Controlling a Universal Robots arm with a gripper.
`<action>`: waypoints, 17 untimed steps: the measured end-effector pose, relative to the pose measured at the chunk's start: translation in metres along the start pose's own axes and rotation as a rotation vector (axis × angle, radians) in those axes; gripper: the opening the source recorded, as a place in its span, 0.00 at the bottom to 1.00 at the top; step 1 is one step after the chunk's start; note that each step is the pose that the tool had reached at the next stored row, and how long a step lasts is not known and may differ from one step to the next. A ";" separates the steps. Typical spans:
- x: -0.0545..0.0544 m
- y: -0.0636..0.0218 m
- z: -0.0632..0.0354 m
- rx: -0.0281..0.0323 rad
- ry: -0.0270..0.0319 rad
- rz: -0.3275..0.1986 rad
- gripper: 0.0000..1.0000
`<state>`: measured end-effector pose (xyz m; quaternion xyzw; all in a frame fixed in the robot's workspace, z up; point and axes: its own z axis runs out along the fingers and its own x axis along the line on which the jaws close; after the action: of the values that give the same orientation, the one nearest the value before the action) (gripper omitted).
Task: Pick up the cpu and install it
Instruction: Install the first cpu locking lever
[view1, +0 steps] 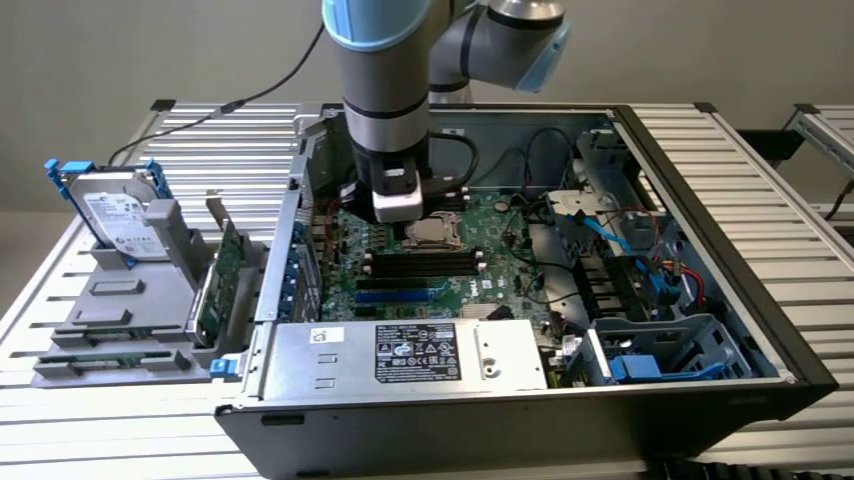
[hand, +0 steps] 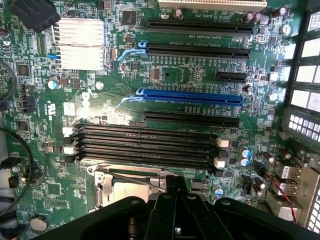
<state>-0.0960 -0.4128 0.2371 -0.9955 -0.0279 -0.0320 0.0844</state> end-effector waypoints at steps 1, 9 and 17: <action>0.000 -0.0002 0.0007 -0.0001 0.0000 0.000 0.11; -0.003 -0.0032 0.0092 -0.0001 -0.0001 0.000 0.11; -0.005 -0.0059 0.0181 0.0000 0.0000 0.000 0.11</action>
<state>-0.1000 -0.4041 0.2199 -0.9955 -0.0279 -0.0320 0.0844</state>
